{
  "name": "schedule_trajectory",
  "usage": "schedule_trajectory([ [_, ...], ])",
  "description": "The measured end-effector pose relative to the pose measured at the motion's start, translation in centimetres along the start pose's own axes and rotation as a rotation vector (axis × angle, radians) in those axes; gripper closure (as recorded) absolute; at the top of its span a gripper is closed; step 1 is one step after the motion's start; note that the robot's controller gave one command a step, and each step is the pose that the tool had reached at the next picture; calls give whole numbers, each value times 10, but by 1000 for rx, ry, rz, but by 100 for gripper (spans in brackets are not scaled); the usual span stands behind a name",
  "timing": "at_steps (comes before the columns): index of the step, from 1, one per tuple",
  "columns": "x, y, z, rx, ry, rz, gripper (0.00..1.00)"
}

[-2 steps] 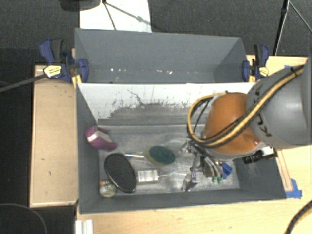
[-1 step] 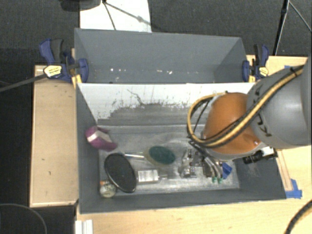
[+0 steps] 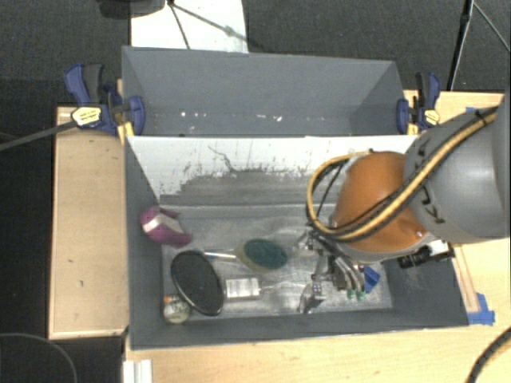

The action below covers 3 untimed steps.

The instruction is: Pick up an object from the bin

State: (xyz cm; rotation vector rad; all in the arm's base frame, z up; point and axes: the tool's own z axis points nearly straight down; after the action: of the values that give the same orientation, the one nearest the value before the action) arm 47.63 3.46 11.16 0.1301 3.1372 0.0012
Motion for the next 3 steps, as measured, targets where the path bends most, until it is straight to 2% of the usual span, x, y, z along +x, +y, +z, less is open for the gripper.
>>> schedule_trajectory([
  [1,-11,18,39,0,-4,168,0],
  [2,-13,18,37,-3,-10,168,100],
  [3,-20,14,-33,-1,-7,171,100],
])
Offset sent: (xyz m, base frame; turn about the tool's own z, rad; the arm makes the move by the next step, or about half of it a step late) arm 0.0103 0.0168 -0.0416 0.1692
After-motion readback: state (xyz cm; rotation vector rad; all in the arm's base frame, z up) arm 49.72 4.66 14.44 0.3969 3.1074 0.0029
